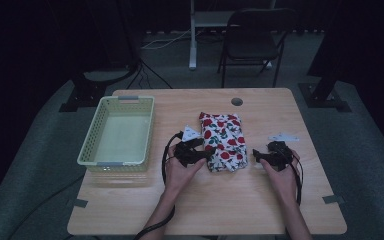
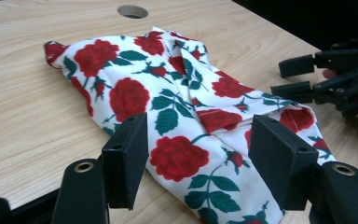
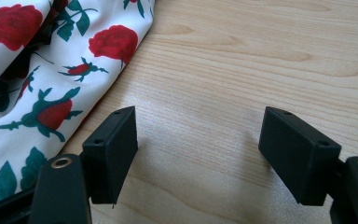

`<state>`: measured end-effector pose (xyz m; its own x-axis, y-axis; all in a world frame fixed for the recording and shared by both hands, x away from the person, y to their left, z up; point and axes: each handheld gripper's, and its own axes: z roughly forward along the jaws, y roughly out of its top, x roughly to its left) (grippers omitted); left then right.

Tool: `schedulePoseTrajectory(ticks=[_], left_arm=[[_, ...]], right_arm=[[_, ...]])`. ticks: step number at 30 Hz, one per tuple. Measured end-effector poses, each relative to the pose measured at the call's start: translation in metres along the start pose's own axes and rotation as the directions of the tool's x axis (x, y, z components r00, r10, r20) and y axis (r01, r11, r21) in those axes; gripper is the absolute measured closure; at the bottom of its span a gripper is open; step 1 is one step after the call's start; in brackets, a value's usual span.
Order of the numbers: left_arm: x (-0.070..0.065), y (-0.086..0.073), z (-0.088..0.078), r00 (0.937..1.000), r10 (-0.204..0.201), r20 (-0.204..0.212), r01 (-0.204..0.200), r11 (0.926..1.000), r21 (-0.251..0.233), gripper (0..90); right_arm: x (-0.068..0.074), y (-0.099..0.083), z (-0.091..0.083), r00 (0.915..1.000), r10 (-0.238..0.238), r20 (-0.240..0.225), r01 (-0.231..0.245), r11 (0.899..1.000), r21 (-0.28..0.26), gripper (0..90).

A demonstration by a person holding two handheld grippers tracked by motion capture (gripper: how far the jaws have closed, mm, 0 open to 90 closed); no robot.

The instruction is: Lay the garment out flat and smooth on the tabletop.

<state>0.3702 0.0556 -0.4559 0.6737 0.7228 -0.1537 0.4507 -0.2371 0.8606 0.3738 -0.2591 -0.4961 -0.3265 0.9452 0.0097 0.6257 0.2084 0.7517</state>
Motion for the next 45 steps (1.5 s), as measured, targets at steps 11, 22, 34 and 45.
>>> schedulePoseTrajectory(ticks=[11, 22, 34, 45], left_arm=[[0.000, 0.008, -0.003, 1.0000, 0.008, 0.001, -0.008, 0.9999, 0.006, 40.4], [-0.002, 0.018, -0.007, 0.9997, 0.021, 0.015, -0.021, 0.9997, 0.012, 40.4], [-0.003, 0.028, -0.005, 0.9986, -0.002, 0.053, 0.000, 0.9996, 0.028, 40.4], [-0.007, 0.035, 0.002, 0.9956, -0.016, 0.092, 0.009, 0.9972, 0.074, 49.3]], right_arm=[[0.000, 0.000, 0.000, 1.0000, -0.004, 0.003, 0.004, 1.000, 0.000, 27.3], [0.000, 0.000, 0.000, 1.0000, -0.006, 0.004, 0.006, 1.000, 0.001, 27.3], [0.001, 0.000, 0.000, 1.0000, -0.006, 0.005, 0.006, 1.000, 0.001, 27.4], [0.001, 0.000, 0.000, 0.9999, -0.007, 0.007, 0.007, 1.000, 0.002, 27.3]])
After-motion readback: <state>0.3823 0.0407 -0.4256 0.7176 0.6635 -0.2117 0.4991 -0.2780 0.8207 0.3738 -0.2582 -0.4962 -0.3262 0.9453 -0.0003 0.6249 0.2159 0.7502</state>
